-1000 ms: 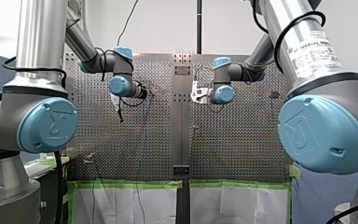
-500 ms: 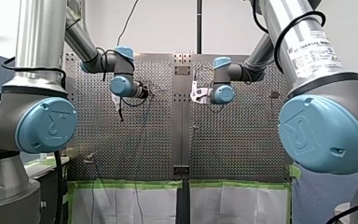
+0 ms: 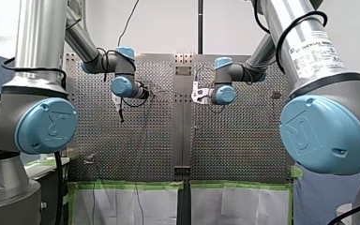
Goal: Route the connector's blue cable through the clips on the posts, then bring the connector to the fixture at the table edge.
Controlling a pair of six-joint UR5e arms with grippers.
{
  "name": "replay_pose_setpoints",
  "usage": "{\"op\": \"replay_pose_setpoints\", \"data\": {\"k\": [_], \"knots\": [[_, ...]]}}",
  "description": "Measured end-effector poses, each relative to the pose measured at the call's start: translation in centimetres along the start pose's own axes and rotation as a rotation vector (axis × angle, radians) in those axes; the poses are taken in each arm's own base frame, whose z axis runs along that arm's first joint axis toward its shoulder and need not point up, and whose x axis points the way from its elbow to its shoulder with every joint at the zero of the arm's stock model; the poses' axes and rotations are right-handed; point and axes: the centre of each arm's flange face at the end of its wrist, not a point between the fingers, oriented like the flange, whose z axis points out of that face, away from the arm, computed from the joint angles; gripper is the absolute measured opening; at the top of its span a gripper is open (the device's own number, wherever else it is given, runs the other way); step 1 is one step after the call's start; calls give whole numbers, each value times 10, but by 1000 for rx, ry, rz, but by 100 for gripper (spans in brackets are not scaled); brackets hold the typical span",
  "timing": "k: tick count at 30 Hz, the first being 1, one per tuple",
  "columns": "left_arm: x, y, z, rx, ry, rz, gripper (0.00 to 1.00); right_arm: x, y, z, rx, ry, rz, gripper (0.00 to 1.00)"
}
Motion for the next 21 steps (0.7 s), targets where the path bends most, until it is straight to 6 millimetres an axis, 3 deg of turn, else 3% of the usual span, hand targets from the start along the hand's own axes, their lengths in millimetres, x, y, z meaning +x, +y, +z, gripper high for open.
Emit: {"op": "replay_pose_setpoints", "data": {"k": [11,21], "knots": [[0,-4,-1,9,-4,18,100,-1,0,0,1,-6,-1,2],[1,-27,-4,50,-49,61,100,-2,-3,-2,5,-14,-1,2]]}}
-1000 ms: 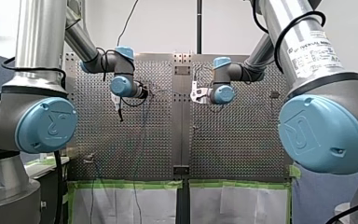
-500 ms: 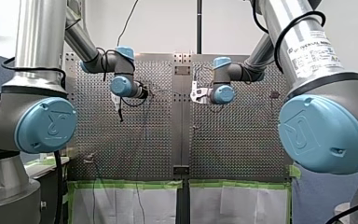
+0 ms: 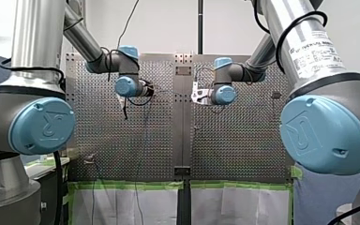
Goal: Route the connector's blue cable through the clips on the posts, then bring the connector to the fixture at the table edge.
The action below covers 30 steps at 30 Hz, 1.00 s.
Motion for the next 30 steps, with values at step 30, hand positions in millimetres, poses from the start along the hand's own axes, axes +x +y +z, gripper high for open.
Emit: {"op": "replay_pose_setpoints", "data": {"k": [30], "knots": [[35,-99,17,-24,43,135,100,-3,4,-2,-3,-29,-6,2]]}}
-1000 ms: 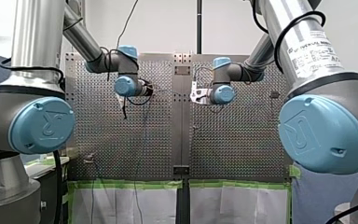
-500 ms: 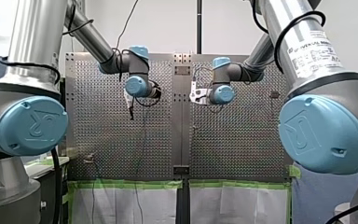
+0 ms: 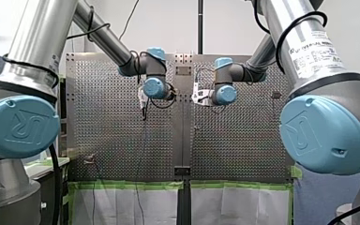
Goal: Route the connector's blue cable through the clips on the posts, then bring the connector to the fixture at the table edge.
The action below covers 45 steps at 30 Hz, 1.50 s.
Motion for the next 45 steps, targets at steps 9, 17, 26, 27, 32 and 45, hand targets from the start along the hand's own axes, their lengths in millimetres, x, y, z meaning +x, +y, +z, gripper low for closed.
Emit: {"op": "replay_pose_setpoints", "data": {"k": [9,17,26,27,32,45], "knots": [[-21,5,16,-84,-50,9,100,0,0,0,0,2,0,2],[-10,16,22,-162,-24,27,100,1,0,0,0,4,0,2],[-19,21,35,-221,-50,19,100,1,0,0,1,4,-1,2],[-19,20,36,-222,-50,19,100,1,-1,0,2,4,-1,2],[-6,15,42,-205,-25,27,100,0,-1,0,3,2,-2,2],[3,24,63,-247,-23,32,100,0,-3,-1,6,-4,-3,2]]}}
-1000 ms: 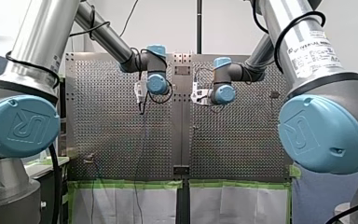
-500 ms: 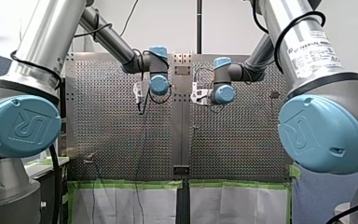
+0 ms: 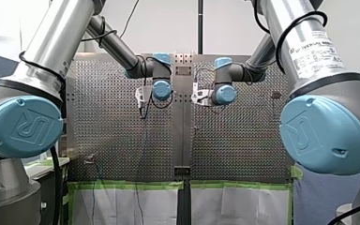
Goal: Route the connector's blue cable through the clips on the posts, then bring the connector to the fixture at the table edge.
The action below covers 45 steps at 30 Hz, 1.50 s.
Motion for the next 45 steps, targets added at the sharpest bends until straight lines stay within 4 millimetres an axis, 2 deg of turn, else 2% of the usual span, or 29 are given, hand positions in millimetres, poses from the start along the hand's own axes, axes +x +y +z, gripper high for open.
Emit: {"op": "replay_pose_setpoints", "data": {"k": [18,30,32,33,35,36,37,38,45], "knots": [[-1,0,7,46,-1,-43,100,-1,2,0,-2,-4,-1,2],[-3,4,10,7,-21,-28,100,0,3,1,-3,0,-2,2],[-4,4,10,6,-25,-24,58,0,3,1,-3,0,-2,2],[-4,3,11,7,-31,-21,58,0,3,1,-3,1,-2,2],[-5,3,11,9,-37,-17,31,0,3,1,-3,1,-2,2],[-5,2,12,11,-39,-16,31,0,3,1,-3,2,-2,2],[-5,2,12,12,-40,-15,13,0,3,1,-3,3,-2,2],[-5,2,12,13,-41,-16,2,0,3,1,-3,3,-2,2],[-5,2,12,19,-41,-29,2,0,3,1,-3,5,-2,2]]}}
